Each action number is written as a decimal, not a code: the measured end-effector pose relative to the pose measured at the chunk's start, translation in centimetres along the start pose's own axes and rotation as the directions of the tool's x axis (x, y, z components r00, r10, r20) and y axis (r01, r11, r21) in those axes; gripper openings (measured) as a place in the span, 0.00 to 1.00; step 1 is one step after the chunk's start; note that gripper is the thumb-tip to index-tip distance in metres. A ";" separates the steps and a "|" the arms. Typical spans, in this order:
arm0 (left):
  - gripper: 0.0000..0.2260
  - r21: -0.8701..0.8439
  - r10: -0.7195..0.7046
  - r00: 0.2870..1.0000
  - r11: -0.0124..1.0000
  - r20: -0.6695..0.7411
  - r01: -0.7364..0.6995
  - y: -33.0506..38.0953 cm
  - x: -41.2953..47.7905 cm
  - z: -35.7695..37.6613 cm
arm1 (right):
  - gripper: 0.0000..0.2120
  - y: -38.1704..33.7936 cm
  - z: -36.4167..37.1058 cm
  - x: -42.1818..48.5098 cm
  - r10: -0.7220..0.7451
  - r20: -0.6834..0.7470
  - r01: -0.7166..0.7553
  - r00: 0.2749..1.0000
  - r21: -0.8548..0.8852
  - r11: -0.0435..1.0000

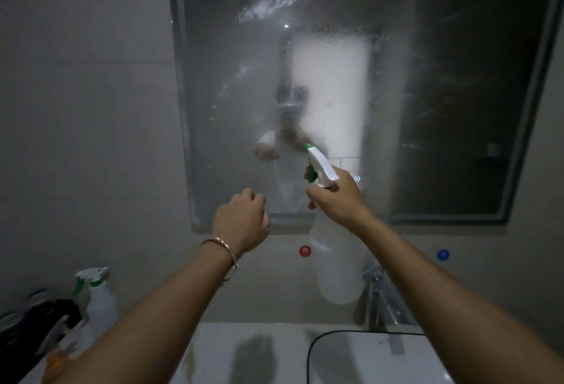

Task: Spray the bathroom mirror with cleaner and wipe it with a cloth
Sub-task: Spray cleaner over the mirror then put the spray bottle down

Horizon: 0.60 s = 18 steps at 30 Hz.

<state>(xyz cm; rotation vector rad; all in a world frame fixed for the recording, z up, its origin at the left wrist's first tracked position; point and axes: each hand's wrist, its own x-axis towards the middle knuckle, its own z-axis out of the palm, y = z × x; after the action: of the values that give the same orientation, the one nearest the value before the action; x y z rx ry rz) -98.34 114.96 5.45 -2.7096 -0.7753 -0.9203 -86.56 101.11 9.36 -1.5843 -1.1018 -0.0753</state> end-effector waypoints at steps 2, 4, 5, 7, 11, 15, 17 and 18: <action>0.12 -0.023 0.036 0.999 0.999 0.000 -0.036 2.2 0.5 0.5 | 0.06 1.4 -2.2 -0.4 0.022 -0.070 -0.025 0.997 -0.044 0.999; 0.12 -0.030 0.081 0.997 0.996 0.007 -0.080 4.4 0.9 1.2 | 0.02 3.0 -4.3 -1.0 0.065 -0.146 -0.078 0.987 -0.089 0.993; 0.12 -0.032 0.098 0.995 0.995 0.012 -0.098 5.3 1.0 1.5 | 0.01 3.5 -5.1 -1.4 0.091 -0.167 -0.105 0.982 -0.077 0.991; 0.12 -0.046 0.125 0.992 0.991 0.022 -0.124 7.3 1.4 2.1 | 0.04 4.5 -6.7 -2.0 0.143 -0.208 -0.146 0.968 0.001 0.989; 0.12 -0.074 0.185 0.982 0.980 0.039 -0.182 11.5 2.2 2.7 | 0.06 5.7 -10.5 -3.0 0.206 -0.283 -0.181 0.937 0.112 0.977; 0.12 -0.099 0.240 0.970 0.967 0.027 -0.236 15.4 2.8 2.9 | 0.09 6.5 -14.6 -3.5 0.250 -0.370 -0.209 0.895 0.149 0.967; 0.12 -0.106 0.271 0.962 0.958 0.027 -0.267 17.2 3.0 3.0 | 0.10 6.9 -16.5 -3.7 0.256 -0.407 -0.198 0.877 0.178 0.964; 0.12 -0.106 0.288 0.957 0.953 0.025 -0.284 18.1 3.1 3.1 | 0.09 7.1 -17.5 -3.8 0.260 -0.429 -0.197 0.865 0.188 0.962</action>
<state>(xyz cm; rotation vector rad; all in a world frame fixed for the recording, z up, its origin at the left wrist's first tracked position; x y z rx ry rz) -85.09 101.90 4.89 -2.8336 -0.3337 -0.8604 -75.41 85.51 8.05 -1.4636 -0.5389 -0.1934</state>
